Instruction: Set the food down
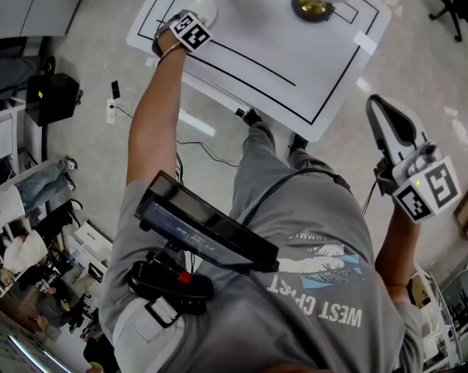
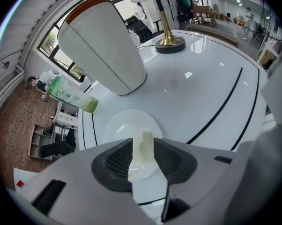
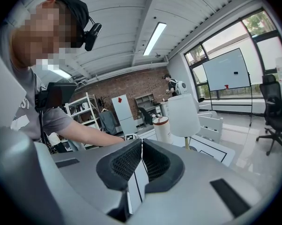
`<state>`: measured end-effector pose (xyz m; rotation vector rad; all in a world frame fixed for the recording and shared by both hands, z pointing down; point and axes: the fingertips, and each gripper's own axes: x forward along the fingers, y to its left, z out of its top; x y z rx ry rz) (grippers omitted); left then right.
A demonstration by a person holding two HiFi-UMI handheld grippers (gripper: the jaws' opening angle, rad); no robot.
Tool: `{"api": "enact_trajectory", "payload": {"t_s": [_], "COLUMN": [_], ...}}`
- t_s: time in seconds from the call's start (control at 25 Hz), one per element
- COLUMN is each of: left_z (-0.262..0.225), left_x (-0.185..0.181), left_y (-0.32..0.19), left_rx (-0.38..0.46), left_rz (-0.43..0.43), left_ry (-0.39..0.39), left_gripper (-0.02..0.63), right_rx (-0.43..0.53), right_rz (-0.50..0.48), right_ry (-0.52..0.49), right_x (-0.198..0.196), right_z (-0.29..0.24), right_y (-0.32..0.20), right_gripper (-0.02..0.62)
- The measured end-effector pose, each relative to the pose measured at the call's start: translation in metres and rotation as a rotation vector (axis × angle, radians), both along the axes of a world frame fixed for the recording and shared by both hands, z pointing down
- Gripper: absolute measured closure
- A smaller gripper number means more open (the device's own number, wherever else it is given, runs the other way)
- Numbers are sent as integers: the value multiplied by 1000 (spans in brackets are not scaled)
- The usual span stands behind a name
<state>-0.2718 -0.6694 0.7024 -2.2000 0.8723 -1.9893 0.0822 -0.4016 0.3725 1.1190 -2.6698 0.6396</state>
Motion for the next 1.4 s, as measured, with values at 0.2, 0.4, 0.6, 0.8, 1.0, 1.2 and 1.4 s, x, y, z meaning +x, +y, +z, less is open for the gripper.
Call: {"api": "enact_trajectory", "payload": {"t_s": [0.2,0.4,0.6,0.8,1.0,1.2,1.4], "left_z": [-19,-57,-116,-183,-268,-347,-413], "left_x": [2,11,23,49,76,97,113], "left_y": [7,9,10,18,35,64,98], "left_rx": [18,77,179,280,395,488,581], "left_rz": [-30,-75,-74,-77,-79,-54,-14], "left_ry": [50,154,243,388,574,731,855], "left_gripper": [479,479,479,479,479,479,479], "right_rx": [8,23,57,82,129,179,236], "right_rz": [-7,-29,-68,-95,-117,-144,-170], "right_ry": [-8,-21,-39,-53,-77,-90,-96], "right_x": [1,-3,-11,-13,-10,-11,-9], "right_z": [-4,-9,-21,-32,-48,-68,-86], "right_y": [8,11,13,17,18,23,27], "right_gripper": [588,588,588,588,588,588,588]}}
